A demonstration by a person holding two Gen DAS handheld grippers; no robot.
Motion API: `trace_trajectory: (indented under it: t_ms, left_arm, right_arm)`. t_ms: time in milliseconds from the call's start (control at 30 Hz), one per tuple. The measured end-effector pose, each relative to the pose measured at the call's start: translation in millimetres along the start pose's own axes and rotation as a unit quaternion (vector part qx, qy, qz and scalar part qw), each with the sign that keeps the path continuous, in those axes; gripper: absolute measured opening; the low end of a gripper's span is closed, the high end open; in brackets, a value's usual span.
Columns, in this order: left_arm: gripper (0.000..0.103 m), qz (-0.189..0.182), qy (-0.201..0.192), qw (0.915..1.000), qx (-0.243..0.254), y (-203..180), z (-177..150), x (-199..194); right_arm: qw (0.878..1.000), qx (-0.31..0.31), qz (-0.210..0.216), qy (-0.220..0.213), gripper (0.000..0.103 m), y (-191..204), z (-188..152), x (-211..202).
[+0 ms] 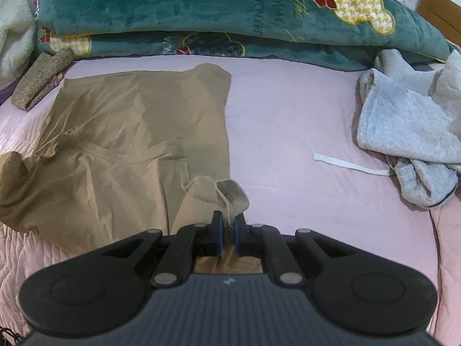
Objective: Fold clothes
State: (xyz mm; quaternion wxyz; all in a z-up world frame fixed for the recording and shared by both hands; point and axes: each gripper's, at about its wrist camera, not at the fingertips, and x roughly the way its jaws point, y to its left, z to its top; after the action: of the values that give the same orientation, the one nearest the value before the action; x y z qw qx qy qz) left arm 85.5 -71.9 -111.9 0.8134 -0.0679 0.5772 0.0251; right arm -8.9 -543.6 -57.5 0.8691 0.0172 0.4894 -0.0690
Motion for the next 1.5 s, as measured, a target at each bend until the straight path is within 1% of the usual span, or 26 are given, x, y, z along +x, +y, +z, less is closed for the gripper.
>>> trace_trajectory:
  t_ms: [133, 233, 333, 400, 433, 467, 500, 533, 567, 633, 700, 733, 800, 867, 967, 1067, 1133, 1200, 1267, 1367, 1500]
  left_arm:
    - [0.003, 0.014, 0.008, 0.9997, -0.02, 14, -16, -7]
    - [0.004, 0.011, 0.029, 0.9995, 0.0, 11, -28, 1]
    - [0.013, 0.01, 0.04, 0.9992, 0.003, 11, -37, 9]
    - [0.019, 0.002, 0.048, 0.9987, 0.014, 9, -42, 6]
    - [0.028, 0.003, 0.049, 0.9985, 0.022, 8, -45, 1]
    - [0.043, 0.004, 0.049, 0.9984, 0.027, 8, -46, -6]
    - [0.049, 0.007, 0.047, 0.9984, 0.029, 10, -48, -14]
    - [0.055, 0.01, 0.046, 0.9984, 0.031, 11, -49, -23]
    - [0.057, 0.013, 0.044, 0.9984, 0.032, 14, -49, -30]
    - [0.059, 0.016, 0.04, 0.9985, 0.032, 16, -44, -42]
    - [0.059, 0.018, 0.036, 0.9987, 0.032, 17, -37, -54]
    - [0.059, 0.016, 0.032, 0.9988, 0.032, 16, -31, -60]
    - [0.059, 0.004, 0.018, 0.9987, 0.047, 1, -9, -66]
    - [0.061, -0.01, 0.002, 0.9978, 0.065, -22, 16, -65]
    - [0.062, -0.034, 0.001, 0.9955, 0.088, -63, 51, -47]
    - [0.062, -0.046, 0.011, 0.993, 0.108, -101, 80, -17]
    - [0.062, -0.054, 0.013, 0.9896, 0.133, -126, 92, 3]
    - [0.062, -0.049, 0.01, 0.985, 0.165, -150, 100, 22]
    - [0.062, -0.047, 0.012, 0.9808, 0.189, -165, 106, 35]
    - [0.062, -0.046, 0.019, 0.9771, 0.207, -172, 114, 50]
    - [0.062, -0.052, 0.019, 0.9762, 0.21, -176, 124, 61]
  right_arm:
    - [1.0, 0.001, -0.004, 0.007, 0.007, -8, -9, 0]
    - [1.0, 0.009, -0.01, 0.025, 0.007, -20, -21, 6]
    - [0.998, 0.017, -0.022, 0.055, 0.009, -32, -36, 18]
    - [0.997, 0.015, -0.027, 0.074, 0.015, -37, -42, 20]
    - [0.996, 0.008, -0.031, 0.079, 0.017, -37, -44, 18]
    - [0.996, -0.002, -0.037, 0.082, 0.024, -36, -46, 16]
    - [0.995, -0.01, -0.044, 0.084, 0.034, -37, -47, 13]
    - [0.995, -0.016, -0.054, 0.085, 0.038, -38, -48, 10]
    - [0.994, -0.019, -0.067, 0.084, 0.044, -41, -48, 6]
    - [0.993, -0.014, -0.084, 0.087, 0.045, -50, -46, -1]
    - [0.991, 0.001, -0.097, 0.09, 0.045, -60, -43, -8]
    - [0.992, 0.009, -0.095, 0.082, 0.045, -62, -39, -13]
    - [0.996, 0.017, -0.076, 0.054, 0.045, -60, -25, -24]
    - [0.998, 0.001, -0.051, 0.038, 0.045, -46, -5, -22]
    - [1.0, -0.02, -0.002, 0.024, 0.046, -14, 27, -7]
    - [0.998, -0.046, 0.038, 0.016, 0.046, 17, 53, 18]
    - [0.996, -0.063, 0.06, 0.017, 0.046, 36, 68, 37]
    - [0.994, -0.079, 0.077, 0.028, 0.046, 51, 77, 62]
    - [0.991, -0.091, 0.091, 0.036, 0.046, 61, 83, 81]
    - [0.988, -0.104, 0.106, 0.044, 0.046, 72, 89, 102]
    - [0.985, -0.123, 0.11, 0.055, 0.046, 77, 92, 124]
